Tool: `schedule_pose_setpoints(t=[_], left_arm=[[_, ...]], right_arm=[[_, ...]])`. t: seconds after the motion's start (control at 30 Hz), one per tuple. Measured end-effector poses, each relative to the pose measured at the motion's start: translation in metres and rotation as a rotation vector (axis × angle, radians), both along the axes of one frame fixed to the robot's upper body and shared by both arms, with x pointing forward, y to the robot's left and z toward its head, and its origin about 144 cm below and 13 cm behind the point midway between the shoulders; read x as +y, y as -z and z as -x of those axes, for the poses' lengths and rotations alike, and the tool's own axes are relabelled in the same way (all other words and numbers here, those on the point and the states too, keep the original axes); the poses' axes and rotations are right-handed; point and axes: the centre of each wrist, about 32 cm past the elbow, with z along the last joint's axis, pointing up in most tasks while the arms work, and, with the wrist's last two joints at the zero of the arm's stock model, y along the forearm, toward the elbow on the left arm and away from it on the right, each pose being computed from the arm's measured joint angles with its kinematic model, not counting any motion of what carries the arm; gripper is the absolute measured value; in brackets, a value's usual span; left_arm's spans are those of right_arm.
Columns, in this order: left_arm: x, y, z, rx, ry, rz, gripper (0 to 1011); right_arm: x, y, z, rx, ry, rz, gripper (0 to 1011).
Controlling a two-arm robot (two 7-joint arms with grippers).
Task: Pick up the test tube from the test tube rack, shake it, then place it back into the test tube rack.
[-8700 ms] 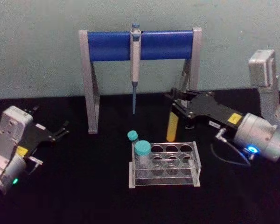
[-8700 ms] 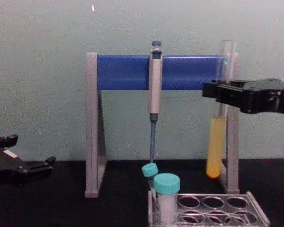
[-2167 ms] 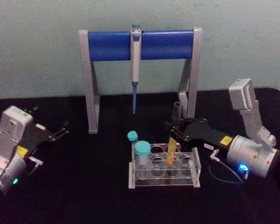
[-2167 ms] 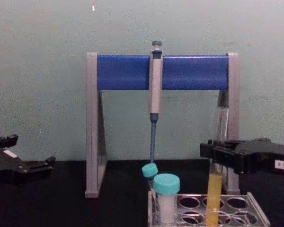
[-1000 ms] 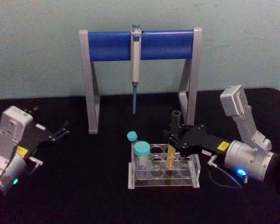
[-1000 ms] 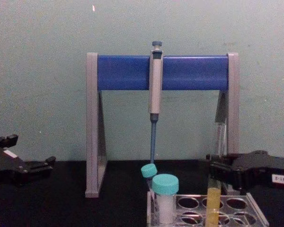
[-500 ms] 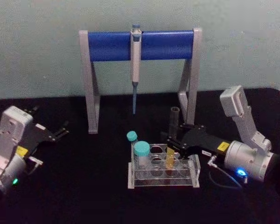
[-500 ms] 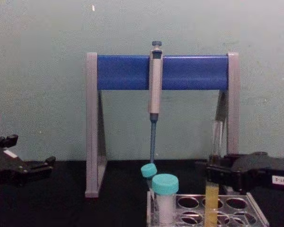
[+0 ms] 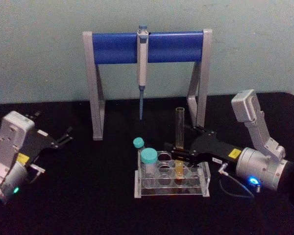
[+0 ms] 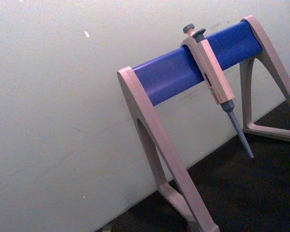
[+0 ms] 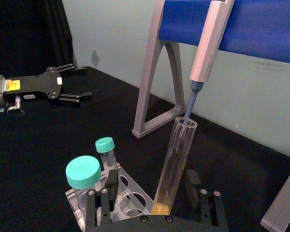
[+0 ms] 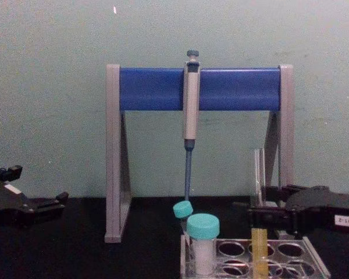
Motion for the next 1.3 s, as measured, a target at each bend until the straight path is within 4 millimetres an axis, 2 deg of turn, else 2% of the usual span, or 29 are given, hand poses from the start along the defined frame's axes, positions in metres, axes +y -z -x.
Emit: schedule_pose_setpoints(t=[0.17,0.47,0.83,1.03,1.3], left_arm=[[0.000,0.000,0.000,0.000,0.000,0.000,1010],[0.000,0.000,0.000,0.000,0.000,0.000,1010],[0.000,0.000,0.000,0.000,0.000,0.000,1010],[0.000,0.000,0.000,0.000,0.000,0.000,1009],[0.000,0.000,0.000,0.000,0.000,0.000,1009]], right_arm=[[0.000,0.000,0.000,0.000,0.000,-0.001,1000],[-0.004,-0.002,0.006,-0.007,-0.002,-0.008,1000],[-0.025,-0.011,0.040,-0.016,0.062,0.001,1000],[-0.036,-0.015,0.058,-0.048,0.211,0.038,1000],[-0.027,-0.004,0.068,-0.107,0.385,0.145,1000]])
